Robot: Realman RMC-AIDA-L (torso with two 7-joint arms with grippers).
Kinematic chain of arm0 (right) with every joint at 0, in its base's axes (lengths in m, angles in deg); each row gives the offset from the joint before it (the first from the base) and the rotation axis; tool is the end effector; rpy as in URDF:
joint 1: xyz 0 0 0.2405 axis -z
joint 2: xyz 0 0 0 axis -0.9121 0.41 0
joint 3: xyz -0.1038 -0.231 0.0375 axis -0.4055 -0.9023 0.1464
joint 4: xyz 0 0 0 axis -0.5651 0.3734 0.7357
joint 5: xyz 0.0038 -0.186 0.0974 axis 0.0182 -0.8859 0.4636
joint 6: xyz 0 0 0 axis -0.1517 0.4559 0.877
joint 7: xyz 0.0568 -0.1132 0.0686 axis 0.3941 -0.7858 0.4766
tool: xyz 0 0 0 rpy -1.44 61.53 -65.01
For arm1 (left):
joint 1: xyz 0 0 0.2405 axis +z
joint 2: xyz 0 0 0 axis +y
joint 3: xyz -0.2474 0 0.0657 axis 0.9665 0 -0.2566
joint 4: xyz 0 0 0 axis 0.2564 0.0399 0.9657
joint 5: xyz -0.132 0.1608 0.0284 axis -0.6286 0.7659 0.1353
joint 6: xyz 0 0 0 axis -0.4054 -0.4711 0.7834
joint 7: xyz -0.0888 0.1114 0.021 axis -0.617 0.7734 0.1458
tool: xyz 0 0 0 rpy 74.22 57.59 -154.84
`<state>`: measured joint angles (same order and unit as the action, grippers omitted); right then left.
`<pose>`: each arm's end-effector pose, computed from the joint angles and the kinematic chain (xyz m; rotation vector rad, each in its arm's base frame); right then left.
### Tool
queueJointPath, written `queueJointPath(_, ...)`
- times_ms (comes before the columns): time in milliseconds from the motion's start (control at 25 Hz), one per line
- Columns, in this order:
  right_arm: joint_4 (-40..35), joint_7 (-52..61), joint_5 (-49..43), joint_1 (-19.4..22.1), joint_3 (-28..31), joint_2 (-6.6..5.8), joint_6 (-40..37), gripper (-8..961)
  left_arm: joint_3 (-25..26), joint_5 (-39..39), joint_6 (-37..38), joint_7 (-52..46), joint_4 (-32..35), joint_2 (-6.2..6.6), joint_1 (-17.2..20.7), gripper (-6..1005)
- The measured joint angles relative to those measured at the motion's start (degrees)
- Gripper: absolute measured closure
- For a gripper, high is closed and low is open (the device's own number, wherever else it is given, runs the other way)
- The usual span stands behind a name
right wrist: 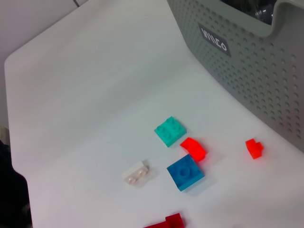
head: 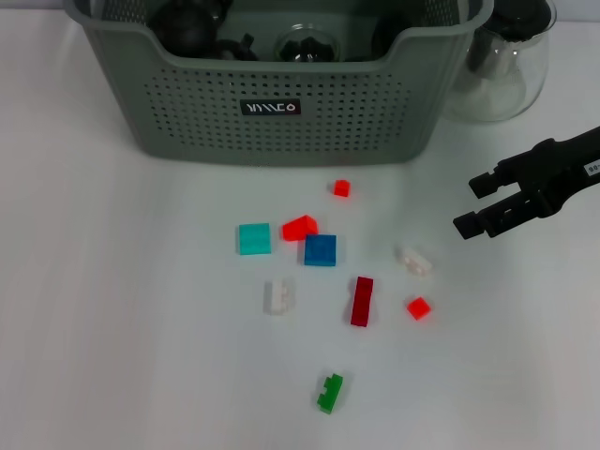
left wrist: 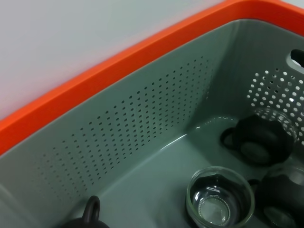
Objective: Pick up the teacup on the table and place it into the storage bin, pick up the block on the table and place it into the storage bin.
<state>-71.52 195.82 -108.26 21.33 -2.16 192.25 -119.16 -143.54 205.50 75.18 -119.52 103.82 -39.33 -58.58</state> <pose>0.2265 0.3697 0.0321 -2.9958 0.9205 -0.0099 -0.1263 0.4718 0.0522 -2.3997 -0.8235 0.1933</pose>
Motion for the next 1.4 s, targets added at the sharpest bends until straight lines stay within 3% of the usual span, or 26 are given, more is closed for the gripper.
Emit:
queueJointPath(400, 0.0, -0.1, -0.1, 0.0, -0.1, -0.01, -0.1, 39, 0.0, 1.2, 0.1, -0.4, 0.9, -0.38, 0.5, 574)
queueJointPath(600, 0.0, -0.1, -0.5, 0.0, -0.1, -0.01, 0.0, 39, 0.1, 1.1, 0.4, -0.3, 3.3, -0.75, 1.2, 384)
queueJointPath(720, -0.1, -0.3, -0.6, 0.1, 0.0, -0.03, 0.1, 38, 0.2, 0.3, 2.3, 0.2, 9.6, -2.06, 2.8, 349)
queueJointPath(840, -0.1, -0.7, -0.6, 0.2, 0.2, -0.16, 0.2, 38, 0.6, -3.1, 7.2, 1.8, 18.6, -3.78, 5.2, 313)
queueJointPath(1000, -0.1, -0.8, -0.6, 0.2, 0.3, -0.3, 0.3, 39, 1.0, -15.8, 17.6, 6.4, 28.8, -4.92, 9.5, 312)
queueJointPath(1160, -0.1, -0.7, -0.6, 0.2, 0.4, -0.34, 0.4, 39, 0.0, -27.0, 30.0, 13.0, 33.8, -5.87, 14.0, 314)
queueJointPath(1280, -0.1, -0.4, -0.6, 0.2, 0.5, -0.41, 0.7, 38, -0.9, -28.5, 36.4, 15.9, 35.1, -7.2, 16.1, 316)
queueJointPath(1400, 0.0, -0.2, -0.5, 0.2, 0.6, -0.46, 0.8, 38, -4.8, -28.3, 40.1, 17.1, 35.9, -7.75, 18.5, 318)
